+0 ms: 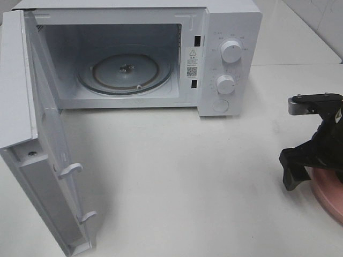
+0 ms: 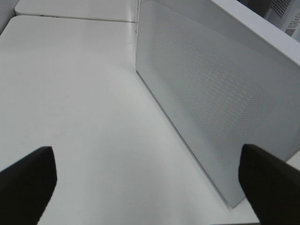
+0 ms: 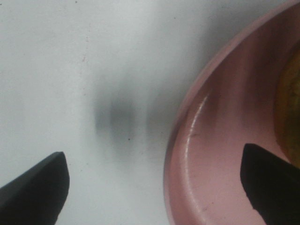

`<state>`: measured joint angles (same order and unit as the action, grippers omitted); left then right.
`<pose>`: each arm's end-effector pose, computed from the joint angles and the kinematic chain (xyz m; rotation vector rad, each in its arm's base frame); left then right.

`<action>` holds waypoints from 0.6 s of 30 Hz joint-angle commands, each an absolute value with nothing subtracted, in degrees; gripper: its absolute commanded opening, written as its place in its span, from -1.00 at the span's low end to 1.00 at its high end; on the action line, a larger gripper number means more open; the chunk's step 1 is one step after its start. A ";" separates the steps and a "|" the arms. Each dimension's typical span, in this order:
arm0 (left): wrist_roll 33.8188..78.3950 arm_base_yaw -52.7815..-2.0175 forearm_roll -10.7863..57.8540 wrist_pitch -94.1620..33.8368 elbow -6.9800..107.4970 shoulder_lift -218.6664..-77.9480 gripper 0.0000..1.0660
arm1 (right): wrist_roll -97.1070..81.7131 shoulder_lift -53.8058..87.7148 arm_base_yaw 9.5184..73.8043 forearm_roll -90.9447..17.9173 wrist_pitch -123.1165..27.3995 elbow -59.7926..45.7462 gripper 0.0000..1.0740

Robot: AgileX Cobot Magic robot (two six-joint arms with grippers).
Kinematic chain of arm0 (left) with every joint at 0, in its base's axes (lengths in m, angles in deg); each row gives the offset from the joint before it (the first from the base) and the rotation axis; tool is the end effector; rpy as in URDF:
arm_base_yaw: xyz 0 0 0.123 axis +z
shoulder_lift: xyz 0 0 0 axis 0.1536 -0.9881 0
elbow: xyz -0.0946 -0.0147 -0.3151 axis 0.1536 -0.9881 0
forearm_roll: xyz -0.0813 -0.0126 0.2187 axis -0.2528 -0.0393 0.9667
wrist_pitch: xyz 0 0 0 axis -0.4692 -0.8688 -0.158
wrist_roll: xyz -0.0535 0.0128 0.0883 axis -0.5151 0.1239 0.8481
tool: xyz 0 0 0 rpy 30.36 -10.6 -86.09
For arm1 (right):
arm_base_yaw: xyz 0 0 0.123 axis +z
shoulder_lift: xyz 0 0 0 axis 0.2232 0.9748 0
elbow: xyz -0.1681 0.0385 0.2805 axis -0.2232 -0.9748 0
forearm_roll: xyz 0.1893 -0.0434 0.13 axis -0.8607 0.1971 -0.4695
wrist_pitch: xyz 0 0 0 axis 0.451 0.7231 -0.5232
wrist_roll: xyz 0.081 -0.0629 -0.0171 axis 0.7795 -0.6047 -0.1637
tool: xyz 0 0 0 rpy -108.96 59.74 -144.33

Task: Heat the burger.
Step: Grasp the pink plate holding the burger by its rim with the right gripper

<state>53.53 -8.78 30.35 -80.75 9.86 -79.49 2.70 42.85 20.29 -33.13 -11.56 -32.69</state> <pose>-0.0583 -0.0125 0.2670 0.0301 2.0290 -0.1485 0.2542 0.0297 0.1878 -0.1063 2.9708 -0.0224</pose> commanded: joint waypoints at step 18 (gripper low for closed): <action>53.64 -8.78 30.35 -80.30 9.64 -78.64 0.83 | 2.30 49.27 17.60 -30.78 -15.57 -32.75 0.68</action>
